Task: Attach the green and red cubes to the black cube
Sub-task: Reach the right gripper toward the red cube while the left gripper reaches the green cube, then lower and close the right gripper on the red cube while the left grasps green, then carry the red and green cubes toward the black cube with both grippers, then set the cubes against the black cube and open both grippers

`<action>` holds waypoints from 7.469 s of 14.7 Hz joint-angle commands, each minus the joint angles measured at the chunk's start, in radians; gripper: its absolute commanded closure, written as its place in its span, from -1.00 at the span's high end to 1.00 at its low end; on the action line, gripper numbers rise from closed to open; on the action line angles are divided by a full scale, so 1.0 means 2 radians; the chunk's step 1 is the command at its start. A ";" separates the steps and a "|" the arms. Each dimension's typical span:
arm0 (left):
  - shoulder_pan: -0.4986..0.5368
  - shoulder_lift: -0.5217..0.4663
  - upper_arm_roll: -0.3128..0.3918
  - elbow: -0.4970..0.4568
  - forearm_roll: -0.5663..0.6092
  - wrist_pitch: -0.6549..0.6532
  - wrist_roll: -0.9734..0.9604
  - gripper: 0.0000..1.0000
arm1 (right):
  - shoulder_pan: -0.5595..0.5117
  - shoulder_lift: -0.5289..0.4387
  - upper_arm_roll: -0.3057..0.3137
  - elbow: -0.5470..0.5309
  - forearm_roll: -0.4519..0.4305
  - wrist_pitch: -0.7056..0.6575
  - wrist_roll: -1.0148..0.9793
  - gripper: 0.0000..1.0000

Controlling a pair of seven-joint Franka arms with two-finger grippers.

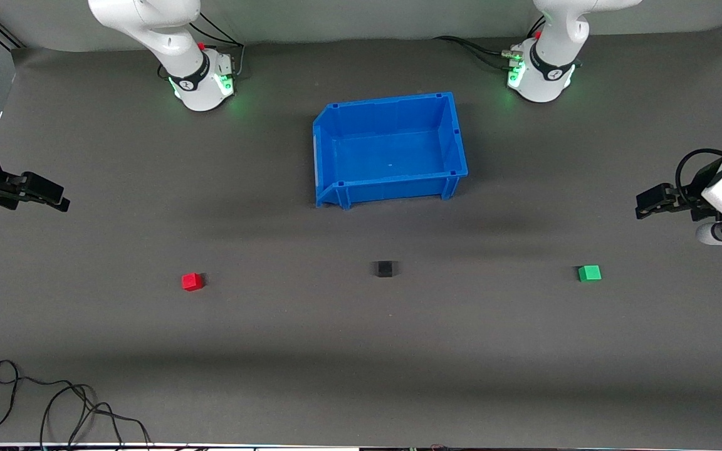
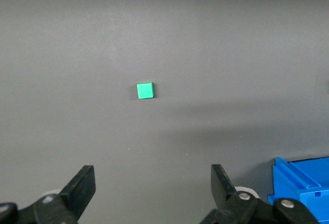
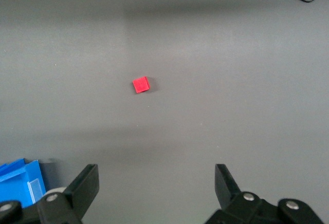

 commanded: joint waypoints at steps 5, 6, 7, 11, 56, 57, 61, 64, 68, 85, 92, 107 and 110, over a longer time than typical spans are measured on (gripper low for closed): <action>0.002 0.001 0.002 0.006 -0.005 -0.003 0.007 1.00 | 0.007 -0.005 -0.005 -0.001 0.002 -0.003 -0.004 1.00; 0.002 0.005 0.003 0.005 -0.006 0.000 0.006 1.00 | 0.007 -0.005 -0.005 -0.001 0.003 -0.002 -0.003 1.00; 0.014 0.013 0.003 0.004 -0.006 0.000 0.000 1.00 | 0.007 -0.004 -0.005 -0.001 0.003 -0.002 -0.002 1.00; 0.036 0.046 0.002 -0.004 -0.024 0.037 -0.010 1.00 | 0.006 0.002 -0.004 0.005 0.015 0.002 0.027 1.00; -0.015 0.272 -0.007 0.031 0.011 0.198 -0.321 -0.99 | -0.016 0.358 -0.033 -0.019 0.337 0.187 0.364 0.29; -0.024 0.273 -0.007 0.032 0.004 0.199 -0.375 -0.97 | -0.016 0.358 -0.033 -0.019 0.338 0.186 0.357 0.00; -0.060 0.278 -0.007 0.035 -0.008 0.202 -0.527 -0.86 | -0.017 0.356 -0.033 -0.017 0.341 0.182 0.355 -0.52; -0.098 0.279 -0.006 0.038 -0.015 0.205 -0.623 -0.86 | -0.016 0.351 -0.033 -0.011 0.341 0.180 0.364 -0.60; -0.133 0.298 -0.007 0.071 -0.051 0.208 -0.788 -0.87 | 0.001 0.335 -0.033 0.022 0.341 0.151 0.436 -0.60; -0.284 0.350 -0.006 0.068 -0.057 0.303 -1.119 -0.89 | 0.277 0.390 -0.033 0.074 0.429 0.385 0.753 -0.61; -0.301 0.358 -0.006 0.069 -0.054 0.330 -1.118 -0.90 | 0.334 0.420 -0.033 0.075 0.462 0.441 0.763 -0.62; -0.301 0.360 -0.006 0.072 -0.056 0.348 -1.118 -0.91 | 0.356 0.443 -0.033 0.087 0.464 0.448 0.759 0.99; -0.300 0.359 -0.006 0.073 -0.053 0.348 -1.115 -0.74 | 0.356 0.437 -0.033 0.088 0.461 0.447 0.756 1.00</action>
